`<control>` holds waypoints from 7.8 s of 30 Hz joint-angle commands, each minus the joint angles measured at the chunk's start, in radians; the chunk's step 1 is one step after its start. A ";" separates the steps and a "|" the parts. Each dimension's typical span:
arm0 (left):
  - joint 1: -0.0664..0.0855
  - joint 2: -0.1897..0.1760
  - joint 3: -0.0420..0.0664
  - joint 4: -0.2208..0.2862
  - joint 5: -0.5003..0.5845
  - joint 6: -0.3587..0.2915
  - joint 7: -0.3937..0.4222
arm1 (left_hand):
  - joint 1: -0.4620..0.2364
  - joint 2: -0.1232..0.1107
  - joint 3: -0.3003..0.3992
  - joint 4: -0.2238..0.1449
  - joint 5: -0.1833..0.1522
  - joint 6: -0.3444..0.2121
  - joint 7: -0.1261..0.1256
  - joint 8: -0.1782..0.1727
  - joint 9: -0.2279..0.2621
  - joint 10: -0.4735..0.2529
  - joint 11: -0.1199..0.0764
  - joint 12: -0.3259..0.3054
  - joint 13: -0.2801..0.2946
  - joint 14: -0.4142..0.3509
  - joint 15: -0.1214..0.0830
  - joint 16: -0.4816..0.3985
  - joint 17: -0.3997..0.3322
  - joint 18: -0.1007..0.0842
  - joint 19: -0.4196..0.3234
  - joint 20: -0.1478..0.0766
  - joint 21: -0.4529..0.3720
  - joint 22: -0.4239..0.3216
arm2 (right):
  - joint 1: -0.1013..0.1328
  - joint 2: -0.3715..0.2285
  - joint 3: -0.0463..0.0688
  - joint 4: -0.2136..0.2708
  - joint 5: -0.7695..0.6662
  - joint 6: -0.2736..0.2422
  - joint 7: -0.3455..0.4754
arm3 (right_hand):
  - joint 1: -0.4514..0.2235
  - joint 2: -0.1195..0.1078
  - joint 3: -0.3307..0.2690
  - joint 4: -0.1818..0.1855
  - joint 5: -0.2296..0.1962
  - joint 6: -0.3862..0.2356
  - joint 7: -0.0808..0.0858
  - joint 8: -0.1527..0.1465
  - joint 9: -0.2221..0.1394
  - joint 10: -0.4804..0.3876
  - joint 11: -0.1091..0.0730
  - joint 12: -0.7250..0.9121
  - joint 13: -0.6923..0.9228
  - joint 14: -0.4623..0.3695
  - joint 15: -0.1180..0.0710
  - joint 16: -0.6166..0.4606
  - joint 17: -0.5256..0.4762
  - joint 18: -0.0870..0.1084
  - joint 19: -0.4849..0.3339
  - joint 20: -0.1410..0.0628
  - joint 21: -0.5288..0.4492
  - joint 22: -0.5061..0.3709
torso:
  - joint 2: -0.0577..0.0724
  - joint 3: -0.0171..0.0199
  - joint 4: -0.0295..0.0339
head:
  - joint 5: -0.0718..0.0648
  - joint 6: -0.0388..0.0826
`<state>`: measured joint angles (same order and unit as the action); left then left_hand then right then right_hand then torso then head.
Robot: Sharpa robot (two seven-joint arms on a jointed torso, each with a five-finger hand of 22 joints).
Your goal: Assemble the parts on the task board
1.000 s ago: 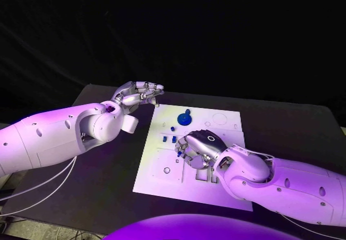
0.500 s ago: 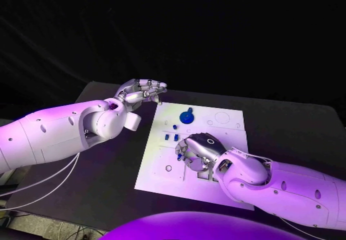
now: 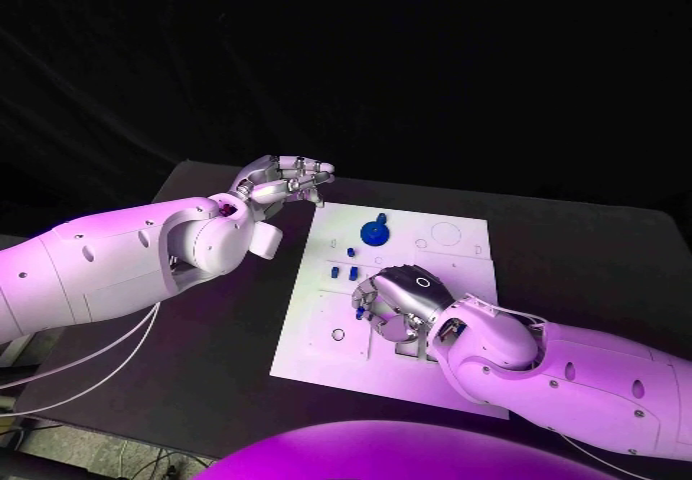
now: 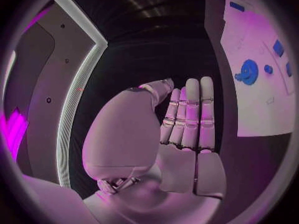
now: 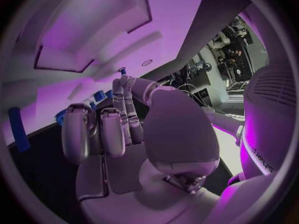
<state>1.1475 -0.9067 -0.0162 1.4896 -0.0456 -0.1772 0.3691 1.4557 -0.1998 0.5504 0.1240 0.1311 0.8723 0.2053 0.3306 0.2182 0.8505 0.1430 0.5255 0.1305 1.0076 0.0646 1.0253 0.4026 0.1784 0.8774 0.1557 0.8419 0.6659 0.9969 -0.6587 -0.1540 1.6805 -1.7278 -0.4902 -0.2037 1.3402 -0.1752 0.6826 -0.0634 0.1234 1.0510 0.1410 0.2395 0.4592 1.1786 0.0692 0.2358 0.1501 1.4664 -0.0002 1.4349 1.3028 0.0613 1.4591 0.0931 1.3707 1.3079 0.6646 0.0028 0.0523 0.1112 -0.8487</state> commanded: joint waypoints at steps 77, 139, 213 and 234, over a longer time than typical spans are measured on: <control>0.000 -0.001 0.000 -0.013 -0.020 0.025 0.001 | -0.010 0.011 0.001 -0.002 0.006 -0.007 0.001 0.001 0.000 -0.021 0.005 -0.006 -0.005 -0.008 0.007 -0.003 -0.003 0.004 -0.010 0.007 0.001 0.001 | 0.150 -0.271 0.015 0.068 0.120 0.202 -0.052 | -0.038 -0.019 -0.385 0.100 0.038 -0.176 0.019 -0.094 -0.043 -0.265 0.038 0.072 -0.013 0.034 0.025 -0.029 -0.060 0.018 -0.056 0.033 -0.166 0.093 | 0.000 0.0004 0.0006 | -0.031 0.025; 0.000 0.008 0.000 -0.021 -0.020 0.021 -0.004 | -0.010 0.014 0.002 -0.003 0.006 -0.008 0.000 0.003 0.000 -0.023 0.005 -0.003 -0.006 -0.009 0.007 -0.001 -0.003 0.004 -0.011 0.008 0.001 0.002 | 0.178 -0.151 0.008 0.189 0.213 0.034 0.032 | 0.001 0.047 -0.053 0.062 -0.062 -0.005 -0.006 0.006 -0.009 -0.026 0.000 0.031 -0.068 0.045 -0.008 -0.006 -0.035 -0.003 -0.006 0.001 -0.072 0.156 | -0.002 -0.0015 0.0009 | -0.016 0.010; 0.000 0.025 0.000 -0.028 -0.020 0.020 -0.021 | -0.015 0.015 0.002 -0.002 0.006 -0.016 0.003 0.003 0.000 -0.028 0.006 0.000 -0.007 -0.011 0.008 0.001 -0.004 0.004 -0.013 0.009 0.000 0.002 | 0.037 0.049 -0.014 0.045 0.008 0.195 0.005 | -0.110 -0.060 -0.111 0.067 -0.014 -0.155 0.021 -0.083 -0.044 -0.089 0.028 -0.023 -0.071 0.039 0.016 -0.013 -0.052 0.006 -0.025 0.023 -0.118 0.147 | -0.001 -0.0013 -0.0001 | -0.008 0.008; 0.000 0.021 0.000 -0.028 -0.020 0.018 -0.023 | -0.012 0.014 0.003 -0.004 0.006 -0.022 0.004 0.001 -0.002 -0.031 0.007 0.000 -0.008 -0.012 0.008 0.002 -0.004 0.005 -0.013 0.010 0.000 0.003 | 0.050 -0.048 -0.009 0.129 0.122 -0.025 0.060 | -0.100 -0.051 -0.126 0.067 -0.006 -0.179 0.022 -0.103 -0.056 -0.113 0.027 -0.008 -0.063 0.033 0.014 -0.023 -0.072 0.010 -0.032 0.022 -0.139 0.140 | -0.002 -0.0001 -0.0032 | -0.017 0.012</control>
<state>1.1474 -0.8860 -0.0169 1.4594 -0.0632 -0.1678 0.3412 1.4478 -0.1919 0.5504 0.1241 0.1311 0.8576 0.2123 0.3307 0.2175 0.8292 0.1501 0.5255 0.1245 1.0005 0.0717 1.0253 0.3991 0.1784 0.8702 0.1627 0.8414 0.6676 1.0443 -0.7045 -0.1648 1.8031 -1.6611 -0.4503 -0.1779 1.2316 -0.2314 0.5587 0.0056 0.1142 0.8731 0.1629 0.1386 0.4044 1.0677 0.0943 0.2247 0.0856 1.4648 0.0093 1.4155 1.2319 0.0615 1.4317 0.1128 1.2309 1.3079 0.6636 0.0029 0.0502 0.0963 -0.8376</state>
